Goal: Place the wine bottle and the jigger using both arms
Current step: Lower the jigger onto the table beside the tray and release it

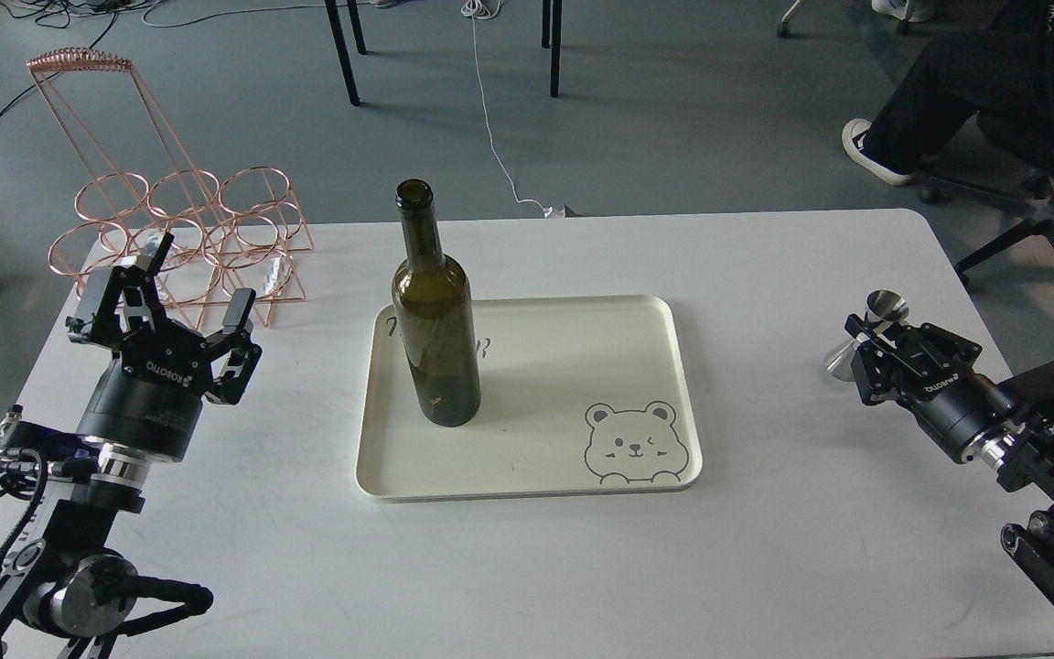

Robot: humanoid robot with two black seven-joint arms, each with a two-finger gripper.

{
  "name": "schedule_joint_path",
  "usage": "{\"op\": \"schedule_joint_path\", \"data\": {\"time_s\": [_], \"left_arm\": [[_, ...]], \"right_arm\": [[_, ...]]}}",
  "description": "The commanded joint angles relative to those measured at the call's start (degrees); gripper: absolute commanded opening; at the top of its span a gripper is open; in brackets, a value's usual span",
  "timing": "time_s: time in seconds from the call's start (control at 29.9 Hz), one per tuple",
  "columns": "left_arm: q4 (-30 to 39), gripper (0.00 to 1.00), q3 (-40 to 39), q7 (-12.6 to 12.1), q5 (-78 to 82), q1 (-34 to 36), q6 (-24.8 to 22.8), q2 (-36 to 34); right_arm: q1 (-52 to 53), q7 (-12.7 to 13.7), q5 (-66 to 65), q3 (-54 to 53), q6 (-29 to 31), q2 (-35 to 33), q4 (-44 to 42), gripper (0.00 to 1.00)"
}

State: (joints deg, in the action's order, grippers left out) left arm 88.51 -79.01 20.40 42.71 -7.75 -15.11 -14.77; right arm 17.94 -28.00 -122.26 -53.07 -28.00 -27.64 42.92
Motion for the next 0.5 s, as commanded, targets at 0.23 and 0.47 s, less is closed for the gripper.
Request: {"op": "schedule_joint_path", "data": {"time_s": [0.23, 0.47], "left_arm": [[0.0, 0.98, -0.09, -0.01, 0.0, 0.2, 0.0, 0.0], [0.0, 0.98, -0.09, -0.01, 0.0, 0.2, 0.0, 0.09]], "right_arm": [[-0.36, 0.0, 0.27, 0.6, 0.0, 0.66, -0.38, 0.29], [-1.15, 0.0, 0.36, 0.6, 0.0, 0.66, -0.3, 0.3]]}}
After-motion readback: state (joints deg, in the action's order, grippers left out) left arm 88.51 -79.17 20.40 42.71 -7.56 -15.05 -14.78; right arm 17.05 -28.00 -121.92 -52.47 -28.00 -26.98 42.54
